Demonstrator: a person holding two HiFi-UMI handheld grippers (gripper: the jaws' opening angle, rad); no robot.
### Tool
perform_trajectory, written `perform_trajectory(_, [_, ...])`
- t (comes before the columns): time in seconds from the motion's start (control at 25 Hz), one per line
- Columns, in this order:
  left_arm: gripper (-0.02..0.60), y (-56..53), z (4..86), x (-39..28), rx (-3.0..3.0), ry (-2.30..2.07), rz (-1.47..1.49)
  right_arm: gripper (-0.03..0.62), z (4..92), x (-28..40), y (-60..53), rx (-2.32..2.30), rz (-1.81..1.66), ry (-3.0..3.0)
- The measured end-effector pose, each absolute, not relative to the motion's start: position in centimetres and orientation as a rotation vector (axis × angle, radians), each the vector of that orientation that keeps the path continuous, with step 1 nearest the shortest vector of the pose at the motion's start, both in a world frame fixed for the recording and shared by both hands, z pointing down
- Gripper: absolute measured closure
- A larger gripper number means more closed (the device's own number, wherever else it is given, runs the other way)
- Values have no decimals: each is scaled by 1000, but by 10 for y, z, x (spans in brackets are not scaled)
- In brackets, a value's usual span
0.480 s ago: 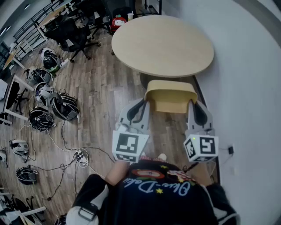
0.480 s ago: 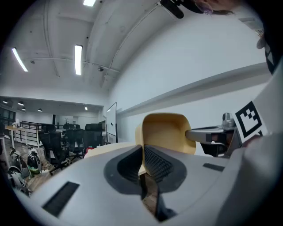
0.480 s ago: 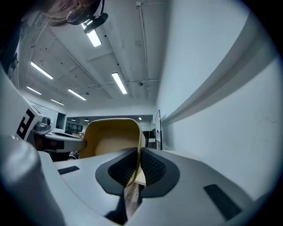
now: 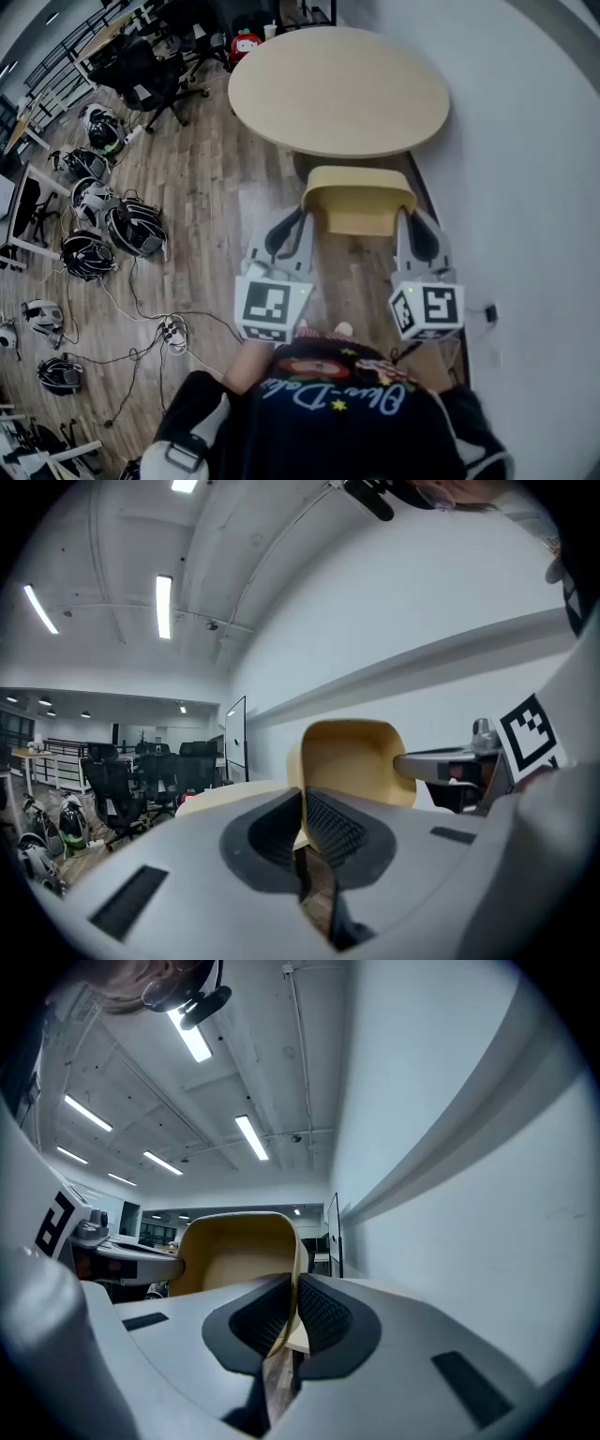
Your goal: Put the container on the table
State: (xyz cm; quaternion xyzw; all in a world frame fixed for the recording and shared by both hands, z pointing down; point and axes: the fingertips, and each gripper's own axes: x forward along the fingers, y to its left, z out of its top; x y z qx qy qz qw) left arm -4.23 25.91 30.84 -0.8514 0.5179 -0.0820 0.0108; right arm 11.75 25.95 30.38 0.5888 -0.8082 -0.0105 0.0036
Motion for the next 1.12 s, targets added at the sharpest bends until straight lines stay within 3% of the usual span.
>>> perform_trajectory(0.52, [568,263,299,7,-2623,1624,-291,574,299,166,260,1837,-1,-2560])
perform_trajectory(1.12, [568,238,306,5,-2564,1651,-336,574,311,164,229,1805,32,-2606])
